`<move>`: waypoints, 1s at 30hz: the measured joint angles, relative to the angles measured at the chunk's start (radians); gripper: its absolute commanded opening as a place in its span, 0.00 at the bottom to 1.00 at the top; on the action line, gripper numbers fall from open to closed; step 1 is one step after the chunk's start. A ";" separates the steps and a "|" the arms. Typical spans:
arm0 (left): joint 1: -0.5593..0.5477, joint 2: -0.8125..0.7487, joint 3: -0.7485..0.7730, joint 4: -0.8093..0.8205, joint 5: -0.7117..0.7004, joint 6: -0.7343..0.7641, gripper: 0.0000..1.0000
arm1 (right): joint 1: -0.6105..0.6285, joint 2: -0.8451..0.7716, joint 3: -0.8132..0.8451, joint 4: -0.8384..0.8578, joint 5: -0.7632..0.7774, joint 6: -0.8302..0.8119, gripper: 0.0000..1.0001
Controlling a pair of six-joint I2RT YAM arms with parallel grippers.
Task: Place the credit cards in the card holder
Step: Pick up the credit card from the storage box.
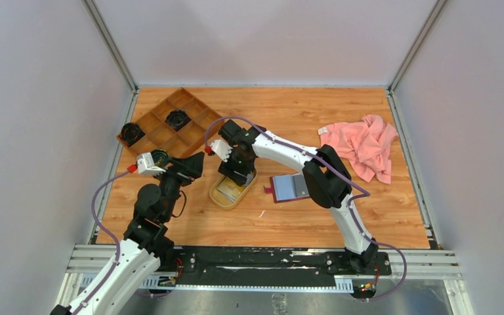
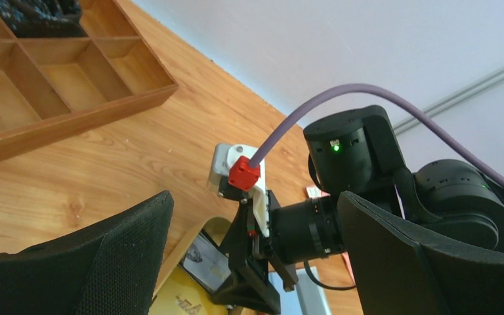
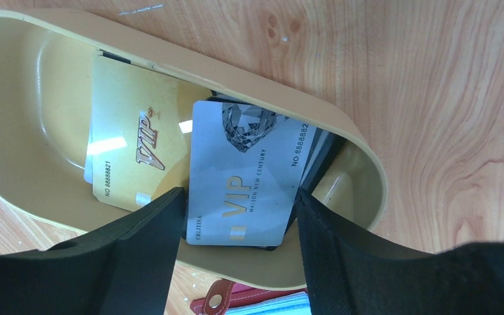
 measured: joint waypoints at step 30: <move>0.000 0.189 -0.035 -0.077 0.253 -0.188 0.75 | -0.082 -0.025 -0.013 -0.012 -0.263 0.002 0.28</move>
